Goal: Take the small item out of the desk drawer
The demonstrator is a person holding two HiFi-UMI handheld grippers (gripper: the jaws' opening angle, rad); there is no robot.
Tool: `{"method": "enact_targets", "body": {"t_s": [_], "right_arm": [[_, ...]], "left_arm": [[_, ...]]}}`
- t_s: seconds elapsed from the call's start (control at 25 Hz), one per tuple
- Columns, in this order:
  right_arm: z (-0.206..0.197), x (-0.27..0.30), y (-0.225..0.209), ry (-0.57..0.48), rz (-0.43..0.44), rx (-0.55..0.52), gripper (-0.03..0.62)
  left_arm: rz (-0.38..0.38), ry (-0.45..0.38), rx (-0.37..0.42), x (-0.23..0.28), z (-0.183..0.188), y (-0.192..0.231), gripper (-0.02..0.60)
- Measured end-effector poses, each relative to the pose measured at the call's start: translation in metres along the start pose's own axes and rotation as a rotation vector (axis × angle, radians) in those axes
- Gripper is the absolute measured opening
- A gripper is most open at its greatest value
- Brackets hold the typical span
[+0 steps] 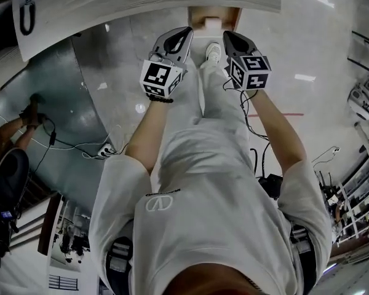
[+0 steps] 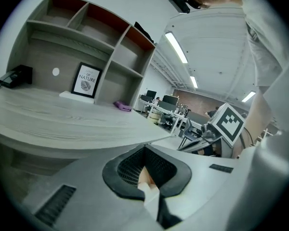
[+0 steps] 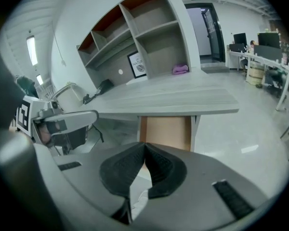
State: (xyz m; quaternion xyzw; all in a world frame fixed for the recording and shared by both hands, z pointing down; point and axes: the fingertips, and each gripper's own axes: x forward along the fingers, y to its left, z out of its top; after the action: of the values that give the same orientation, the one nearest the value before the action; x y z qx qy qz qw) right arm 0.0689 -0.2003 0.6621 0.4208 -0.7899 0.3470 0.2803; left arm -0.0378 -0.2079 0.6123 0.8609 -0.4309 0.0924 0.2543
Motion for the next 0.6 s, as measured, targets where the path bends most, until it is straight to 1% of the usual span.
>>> {"method": "enact_targets", "body": {"t_s": [0.08, 0.12, 0.2, 0.24, 0.28, 0.4, 0.52, 0.56, 0.6], "right_arm": [[-0.008, 0.011, -0.005, 0.009, 0.014, 0.009, 0.001], [-0.013, 0.019, -0.008, 0.019, 0.028, 0.021, 0.065], [-0.024, 0.035, -0.014, 0.051, 0.053, 0.051, 0.149], [-0.029, 0.043, -0.017, 0.065, 0.056, 0.065, 0.211], [-0.034, 0.051, -0.020, 0.074, 0.055, 0.076, 0.225], [-0.044, 0.070, -0.028, 0.074, 0.024, 0.107, 0.225], [-0.052, 0.089, -0.040, 0.079, -0.015, 0.147, 0.225], [-0.055, 0.095, -0.044, 0.089, -0.019, 0.159, 0.259], [-0.060, 0.102, -0.046, 0.104, -0.019, 0.167, 0.319]], "left_arm": [[-0.004, 0.009, -0.011, 0.006, -0.013, 0.001, -0.002], [-0.005, 0.014, -0.017, 0.010, -0.020, 0.002, -0.002], [-0.004, 0.021, -0.029, 0.020, -0.033, 0.006, -0.002], [-0.005, 0.023, -0.035, 0.025, -0.039, 0.007, -0.002], [-0.006, 0.024, -0.040, 0.028, -0.044, 0.008, -0.002], [-0.016, 0.025, -0.049, 0.035, -0.057, 0.012, -0.002], [-0.025, 0.016, -0.048, 0.042, -0.061, 0.020, -0.002], [-0.025, 0.013, -0.050, 0.045, -0.064, 0.022, -0.002], [-0.022, 0.011, -0.053, 0.048, -0.067, 0.026, -0.002]]}}
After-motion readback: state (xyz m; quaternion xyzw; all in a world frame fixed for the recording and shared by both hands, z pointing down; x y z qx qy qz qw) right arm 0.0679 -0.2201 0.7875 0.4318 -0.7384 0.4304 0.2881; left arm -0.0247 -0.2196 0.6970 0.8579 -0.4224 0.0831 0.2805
